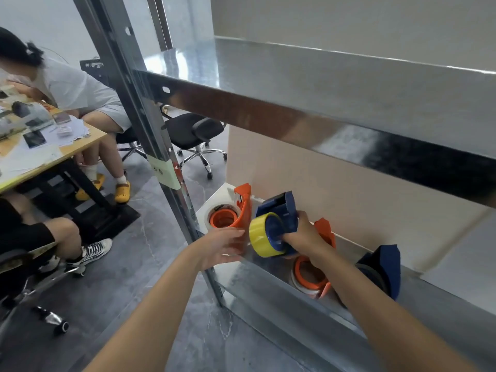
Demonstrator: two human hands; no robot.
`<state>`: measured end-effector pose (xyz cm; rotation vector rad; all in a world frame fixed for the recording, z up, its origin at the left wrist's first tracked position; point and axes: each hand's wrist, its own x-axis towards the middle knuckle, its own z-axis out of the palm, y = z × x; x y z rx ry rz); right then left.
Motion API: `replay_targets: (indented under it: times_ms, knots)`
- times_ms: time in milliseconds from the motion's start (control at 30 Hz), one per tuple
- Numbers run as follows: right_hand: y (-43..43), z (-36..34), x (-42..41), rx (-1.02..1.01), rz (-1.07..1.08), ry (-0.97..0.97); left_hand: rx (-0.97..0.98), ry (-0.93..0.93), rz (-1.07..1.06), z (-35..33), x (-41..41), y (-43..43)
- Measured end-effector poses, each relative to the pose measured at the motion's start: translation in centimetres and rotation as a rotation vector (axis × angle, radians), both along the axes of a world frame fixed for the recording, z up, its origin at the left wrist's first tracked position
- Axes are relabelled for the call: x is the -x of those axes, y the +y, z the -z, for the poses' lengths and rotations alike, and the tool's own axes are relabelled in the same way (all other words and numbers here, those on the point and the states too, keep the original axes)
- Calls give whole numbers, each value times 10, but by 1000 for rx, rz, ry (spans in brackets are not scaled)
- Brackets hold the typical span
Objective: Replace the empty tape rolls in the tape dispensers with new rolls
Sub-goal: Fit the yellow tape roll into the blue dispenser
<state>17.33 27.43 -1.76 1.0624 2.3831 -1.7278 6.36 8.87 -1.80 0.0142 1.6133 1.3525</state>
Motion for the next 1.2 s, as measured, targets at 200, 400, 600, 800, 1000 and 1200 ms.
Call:
replay_targets:
  times_ms: [200,400,600,800,1000,1200]
  knots:
    - [-5,-24,-8,350,-71,203,-328,-241,90,-29,-14,5]
    - [-22,-48,-21,350,-212,222,-317,-71,47,-60,-36,14]
    - [-32,-76,-36,197,-304,257,-332,60,13,-70,-44,2]
    - [-36,-110,-58,-7,-299,268,-257,172,-28,-92,-47,-15]
    - [-52,-147,-74,-226,-390,641,-270,257,-93,-110,-47,-26]
    - [-79,-155,-85,-523,-678,679,-257,317,-85,-123,-56,-31]
